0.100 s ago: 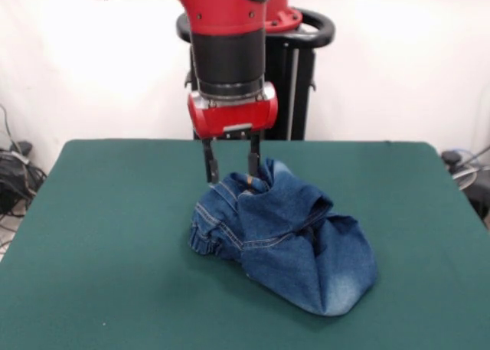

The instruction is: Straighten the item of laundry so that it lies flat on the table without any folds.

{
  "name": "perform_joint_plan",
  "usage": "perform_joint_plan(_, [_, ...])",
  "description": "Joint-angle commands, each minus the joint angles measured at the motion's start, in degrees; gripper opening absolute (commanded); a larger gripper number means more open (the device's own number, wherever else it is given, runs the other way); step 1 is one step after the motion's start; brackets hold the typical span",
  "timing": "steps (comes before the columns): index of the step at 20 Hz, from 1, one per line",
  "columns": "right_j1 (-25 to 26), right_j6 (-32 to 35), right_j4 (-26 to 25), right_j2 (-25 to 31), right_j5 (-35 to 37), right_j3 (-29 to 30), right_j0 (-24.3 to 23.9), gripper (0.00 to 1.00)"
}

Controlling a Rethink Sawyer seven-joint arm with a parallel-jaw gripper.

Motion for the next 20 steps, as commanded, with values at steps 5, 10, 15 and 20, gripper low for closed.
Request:
perform_joint_plan(5, [7.5, 1.9, -4.3, -1.4, -2.9, -4.7, 0.0, 1.0])
perform_joint_plan(10, [8.1, 1.6, -4.9, -1.3, -2.3, -6.2, -0.2, 1.0])
perform_joint_plan(15, [10.2, 0.1, -5.7, -1.2, -2.1, -8.8, -0.6, 1.0])
perform_joint_plan(20, [11.0, -3.8, -6.6, 0.0, 1.4, -12.9, -2.5, 1.0])
